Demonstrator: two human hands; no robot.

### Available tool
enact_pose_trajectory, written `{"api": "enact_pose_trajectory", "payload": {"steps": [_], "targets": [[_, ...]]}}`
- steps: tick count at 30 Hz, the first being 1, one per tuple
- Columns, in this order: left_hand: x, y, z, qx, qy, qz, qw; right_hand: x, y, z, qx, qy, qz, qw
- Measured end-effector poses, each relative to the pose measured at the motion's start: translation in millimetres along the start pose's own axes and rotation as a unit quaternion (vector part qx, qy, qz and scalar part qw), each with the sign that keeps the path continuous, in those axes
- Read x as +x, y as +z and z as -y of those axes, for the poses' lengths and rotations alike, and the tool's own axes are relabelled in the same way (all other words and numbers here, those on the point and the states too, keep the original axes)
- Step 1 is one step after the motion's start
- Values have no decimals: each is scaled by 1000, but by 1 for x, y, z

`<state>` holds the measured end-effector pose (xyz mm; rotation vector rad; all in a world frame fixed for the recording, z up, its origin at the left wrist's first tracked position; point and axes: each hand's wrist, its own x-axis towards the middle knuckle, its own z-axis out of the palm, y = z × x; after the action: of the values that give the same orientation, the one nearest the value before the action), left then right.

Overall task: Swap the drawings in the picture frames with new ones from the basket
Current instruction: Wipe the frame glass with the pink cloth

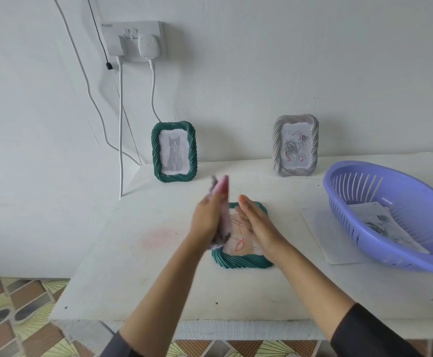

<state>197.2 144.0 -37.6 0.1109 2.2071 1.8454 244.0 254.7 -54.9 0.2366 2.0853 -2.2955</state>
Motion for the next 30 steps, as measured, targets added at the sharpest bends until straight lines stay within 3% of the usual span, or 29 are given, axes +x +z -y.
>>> {"api": "enact_pose_trajectory", "payload": {"steps": [2, 7, 10, 13, 15, 17, 19, 21, 23, 27, 30], "targets": [[2, 22, 8, -7, -26, 33, 999, 8, 11, -1, 150, 6, 58, 987], [0, 27, 8, -56, -10, 39, 998, 15, -11, -5, 216, 15, -77, 973], [5, 10, 18, 35, 29, -55, 997, 14, -37, 4, 193, 4, -133, 972], [18, -5, 43, 253, 23, -94, 963, 22, -49, 15, 213, 40, -144, 965], [22, -7, 57, 324, 8, -78, 943, 28, -53, 13, 142, 79, -160, 974], [22, -5, 66, 380, 27, -62, 922, 35, -54, 9, 26, 59, -180, 982], [21, -3, 69, 411, 47, -56, 908, 38, -53, 5, -110, -35, -218, 969], [21, -3, 70, 427, 53, -46, 901, 38, -54, 6, -249, -164, -221, 929], [23, -3, 73, 438, 57, -36, 897, 35, -53, 5, -393, -256, -141, 872], [26, -2, 78, 453, 58, -30, 889, 41, -46, -24, -609, -194, 24, 769], [25, -1, 78, 454, 60, -31, 889, 34, -39, -40, -612, -180, 52, 768]]}}
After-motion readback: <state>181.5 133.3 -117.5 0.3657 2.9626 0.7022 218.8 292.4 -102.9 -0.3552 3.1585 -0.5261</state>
